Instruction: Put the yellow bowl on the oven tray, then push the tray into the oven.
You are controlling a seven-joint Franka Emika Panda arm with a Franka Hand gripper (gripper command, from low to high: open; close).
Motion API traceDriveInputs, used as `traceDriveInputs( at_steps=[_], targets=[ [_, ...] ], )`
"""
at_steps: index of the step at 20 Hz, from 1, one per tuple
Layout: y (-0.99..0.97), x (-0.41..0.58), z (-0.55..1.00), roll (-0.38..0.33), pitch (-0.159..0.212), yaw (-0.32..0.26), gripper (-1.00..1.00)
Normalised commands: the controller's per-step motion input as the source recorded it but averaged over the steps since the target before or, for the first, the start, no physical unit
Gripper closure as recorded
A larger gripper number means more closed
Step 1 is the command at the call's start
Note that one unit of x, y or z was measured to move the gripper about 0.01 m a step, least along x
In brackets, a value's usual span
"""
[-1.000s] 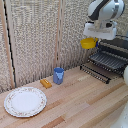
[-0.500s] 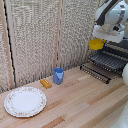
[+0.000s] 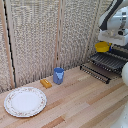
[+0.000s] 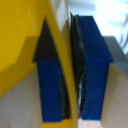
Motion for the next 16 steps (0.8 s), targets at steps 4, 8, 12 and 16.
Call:
traceDriveInputs(
  at_steps=[4, 8, 12, 16],
  targets=[
    [-0.41, 0.0, -0.01, 0.0, 0.008, -0.045, 1.0],
    [-0.36, 0.0, -0.06, 0.0, 0.017, -0.038, 1.0],
    [-0.48, 0.0, -0.13, 0.0, 0.041, -0.042, 1.0],
    [-0.55, 0.013, -0.08, 0.0, 0.017, -0.047, 1.0]
  ],
)
